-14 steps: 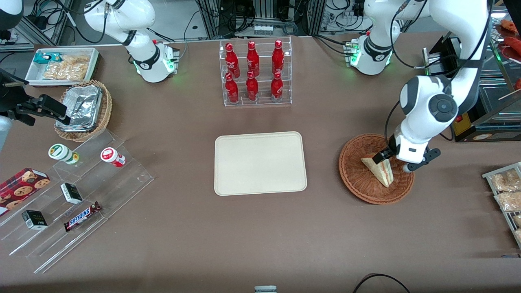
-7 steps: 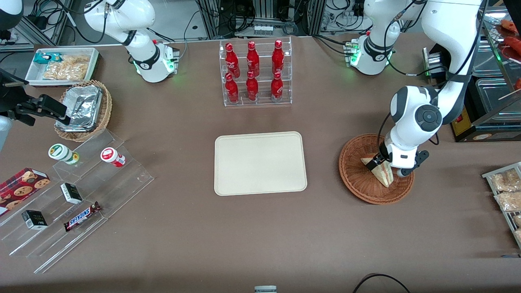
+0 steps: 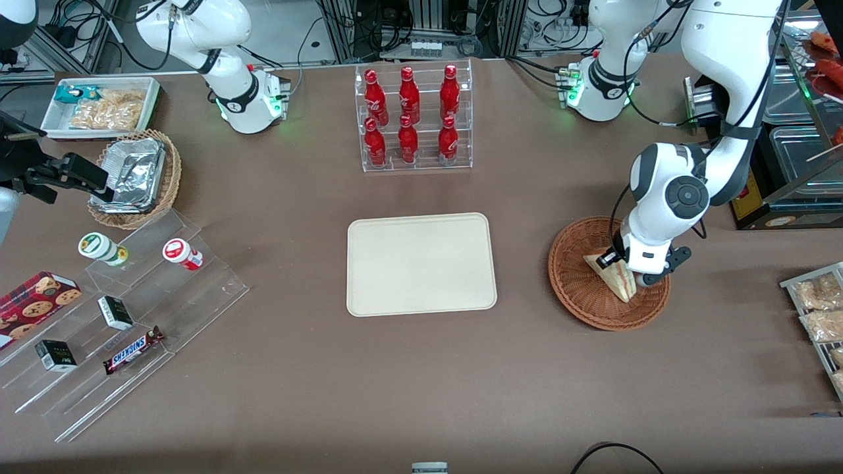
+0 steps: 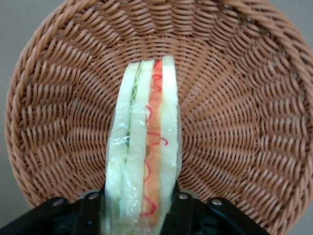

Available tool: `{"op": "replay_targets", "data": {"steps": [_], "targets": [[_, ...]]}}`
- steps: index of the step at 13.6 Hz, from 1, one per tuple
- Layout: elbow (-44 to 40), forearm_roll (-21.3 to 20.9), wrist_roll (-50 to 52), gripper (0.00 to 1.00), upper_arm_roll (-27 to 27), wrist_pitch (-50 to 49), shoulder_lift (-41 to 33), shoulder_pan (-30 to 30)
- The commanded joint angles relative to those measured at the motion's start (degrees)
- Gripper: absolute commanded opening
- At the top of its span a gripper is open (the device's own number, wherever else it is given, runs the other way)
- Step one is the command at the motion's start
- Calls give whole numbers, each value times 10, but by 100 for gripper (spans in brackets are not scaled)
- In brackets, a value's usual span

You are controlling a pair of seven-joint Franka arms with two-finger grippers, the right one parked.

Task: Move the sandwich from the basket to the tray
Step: 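Lower the left gripper and close it on the wrapped sandwich, then lift the sandwich and carry it over the cream tray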

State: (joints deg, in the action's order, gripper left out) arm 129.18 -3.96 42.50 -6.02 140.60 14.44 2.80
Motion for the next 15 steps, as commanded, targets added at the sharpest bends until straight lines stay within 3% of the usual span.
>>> {"op": "replay_targets", "data": {"steps": [1,4,6,12,15], "targets": [[-22,-11,-18,5,0,-40,-11,1],[-131,-6,-15,3,-8,-216,-4,22],[-186,0,-18,3,-11,-282,8,49],[-297,4,-9,4,-12,-291,96,160],[-363,33,15,6,-11,-292,145,208]]}}
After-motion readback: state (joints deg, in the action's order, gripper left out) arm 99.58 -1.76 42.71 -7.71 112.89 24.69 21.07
